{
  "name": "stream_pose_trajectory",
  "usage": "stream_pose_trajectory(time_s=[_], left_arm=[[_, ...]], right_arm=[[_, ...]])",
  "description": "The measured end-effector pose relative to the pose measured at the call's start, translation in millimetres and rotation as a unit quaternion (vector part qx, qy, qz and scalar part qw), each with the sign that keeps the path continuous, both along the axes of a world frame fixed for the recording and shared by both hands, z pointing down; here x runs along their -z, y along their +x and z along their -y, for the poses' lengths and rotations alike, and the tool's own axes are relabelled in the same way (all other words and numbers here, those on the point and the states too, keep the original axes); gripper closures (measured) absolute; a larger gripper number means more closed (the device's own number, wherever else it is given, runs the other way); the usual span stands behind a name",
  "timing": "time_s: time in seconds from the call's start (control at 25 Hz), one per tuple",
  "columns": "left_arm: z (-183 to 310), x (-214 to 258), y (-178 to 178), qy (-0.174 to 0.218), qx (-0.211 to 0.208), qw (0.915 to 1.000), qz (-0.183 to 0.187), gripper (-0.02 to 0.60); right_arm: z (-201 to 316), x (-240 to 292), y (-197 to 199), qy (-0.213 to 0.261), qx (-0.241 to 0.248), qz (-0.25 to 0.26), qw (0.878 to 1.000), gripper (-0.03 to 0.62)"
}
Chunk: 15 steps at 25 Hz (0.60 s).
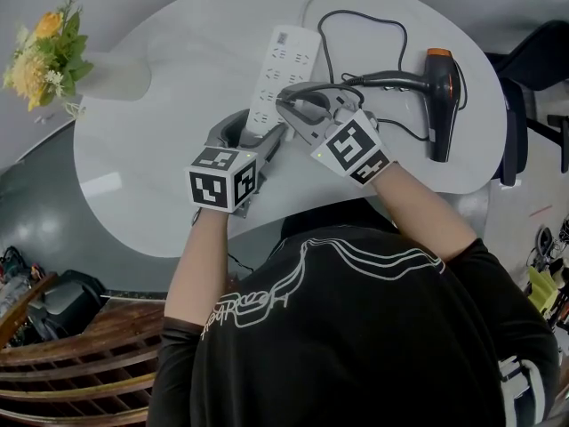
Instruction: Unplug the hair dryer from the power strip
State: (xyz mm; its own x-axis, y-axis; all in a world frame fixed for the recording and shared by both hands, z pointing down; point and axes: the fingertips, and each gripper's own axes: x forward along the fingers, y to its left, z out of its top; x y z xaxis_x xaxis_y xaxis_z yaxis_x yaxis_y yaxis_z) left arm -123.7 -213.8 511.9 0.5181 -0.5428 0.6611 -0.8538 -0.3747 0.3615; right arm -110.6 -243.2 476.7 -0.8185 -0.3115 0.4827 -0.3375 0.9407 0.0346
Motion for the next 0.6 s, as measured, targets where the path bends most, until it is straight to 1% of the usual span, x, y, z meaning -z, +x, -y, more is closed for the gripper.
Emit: stream_pose_trajectory(time_s=[0.12,0.16,0.28,0.36,0.44,0.6], left_arm=[[-0.5,0.4,0.4,0.0,0.0,1.0,0.0,0.281],[-0.6,0.6,0.4,0.0,-0.001,1.0,0.0,0.281],[-0.7,0.4,1.0,0.0,-0.001,1.0,-0.002,0.281],[-0.8,0.4,1.0,0.002,-0.001,1.0,-0.002,0.281],[-0.9,0.7,0.7,0.004,0.0,1.0,0.0,0.281],[-0.6,0.3,1.9,0.001,-0.001,1.0,0.0,0.281]], right_arm=[[-0.9,-0.1,0.5,0.003,0.004,-0.004,1.0,0.539],[-0.6,-0.5,0.9,-0.006,0.003,0.001,1.0,0.539],[2.1,-2.1,3.8,-0.058,-0.011,0.029,0.998,0.539],[3.3,-2.2,4.7,-0.075,-0.019,0.04,0.996,0.537],[3.3,-1.5,3.9,-0.071,-0.02,0.037,0.997,0.539],[1.2,0.2,2.9,-0.025,-0.008,0.003,1.0,0.539]])
